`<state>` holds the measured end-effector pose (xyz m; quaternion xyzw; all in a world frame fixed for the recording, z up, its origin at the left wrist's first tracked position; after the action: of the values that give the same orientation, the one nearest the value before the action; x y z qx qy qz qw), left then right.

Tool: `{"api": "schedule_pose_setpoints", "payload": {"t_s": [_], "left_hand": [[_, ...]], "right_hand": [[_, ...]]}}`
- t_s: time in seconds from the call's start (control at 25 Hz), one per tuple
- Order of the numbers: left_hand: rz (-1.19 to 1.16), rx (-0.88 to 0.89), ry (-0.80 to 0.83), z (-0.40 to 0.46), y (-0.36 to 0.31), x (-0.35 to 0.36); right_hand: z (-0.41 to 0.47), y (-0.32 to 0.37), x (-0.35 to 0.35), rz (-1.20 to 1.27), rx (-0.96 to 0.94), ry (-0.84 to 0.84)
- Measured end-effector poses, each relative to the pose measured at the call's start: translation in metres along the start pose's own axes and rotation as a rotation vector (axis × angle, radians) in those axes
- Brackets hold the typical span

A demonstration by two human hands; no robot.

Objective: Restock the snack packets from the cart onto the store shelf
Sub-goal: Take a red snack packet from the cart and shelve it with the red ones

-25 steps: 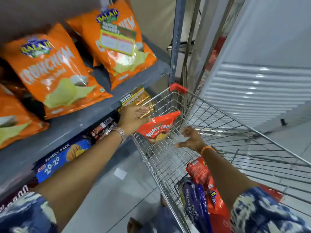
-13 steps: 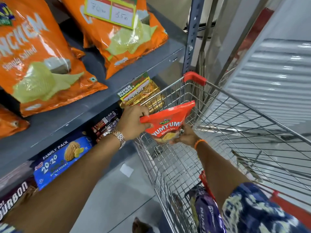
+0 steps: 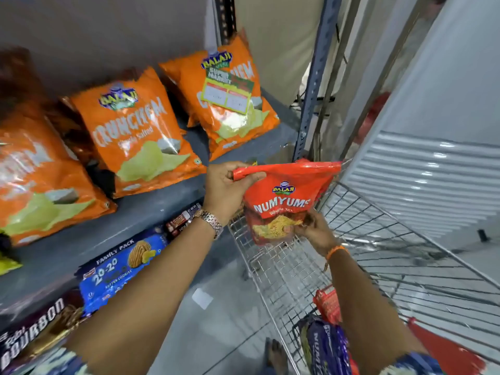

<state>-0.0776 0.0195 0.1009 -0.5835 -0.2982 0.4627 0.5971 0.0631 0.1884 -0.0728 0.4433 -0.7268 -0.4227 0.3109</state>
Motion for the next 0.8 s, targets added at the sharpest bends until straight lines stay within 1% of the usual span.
{"api": "schedule_pose_setpoints", "payload": {"t_s": [0.08, 0.24, 0.32, 0.44, 0.52, 0.6, 0.68, 0.8], "left_hand": [[-0.065, 0.069, -0.016, -0.002, -0.051, -0.012], [-0.18, 0.272, -0.009, -0.02, -0.168, -0.051], [-0.212, 0.369, -0.066, -0.032, -0.222, -0.086], [-0.293, 0.489, -0.206, -0.047, -0.296, -0.16], [-0.35, 0.573, -0.269, -0.058, -0.34, -0.209], [-0.368, 0.686, -0.339, -0.075, -0.387, -0.266], [-0.366, 0.763, -0.434, -0.09, -0.423, -0.323], [-0.376, 0.84, -0.576, -0.109, -0.46, -0.403]], "right_hand": [[-0.027, 0.042, 0.004, -0.03, -0.065, -0.006], [-0.082, 0.129, 0.029, -0.112, -0.241, 0.02], [-0.113, 0.178, 0.056, -0.139, -0.337, 0.061], [-0.155, 0.253, 0.117, -0.214, -0.509, 0.126], [-0.184, 0.299, 0.163, -0.227, -0.622, 0.166], [-0.208, 0.343, 0.221, -0.234, -0.735, 0.239], [-0.227, 0.378, 0.28, -0.238, -0.794, 0.351], [-0.252, 0.417, 0.363, -0.235, -0.843, 0.503]]}}
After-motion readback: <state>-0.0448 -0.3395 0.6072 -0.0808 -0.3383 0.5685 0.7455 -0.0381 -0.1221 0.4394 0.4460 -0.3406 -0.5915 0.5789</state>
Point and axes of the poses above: each hand's wrist, its own z-axis towards the middle knuckle, its own x-axis out of the palm, y = z × x, the point moved 7 cm from there along z, towards the middle knuckle, and after that the axes turned 5 degrees about x, right-handed, at the moved point
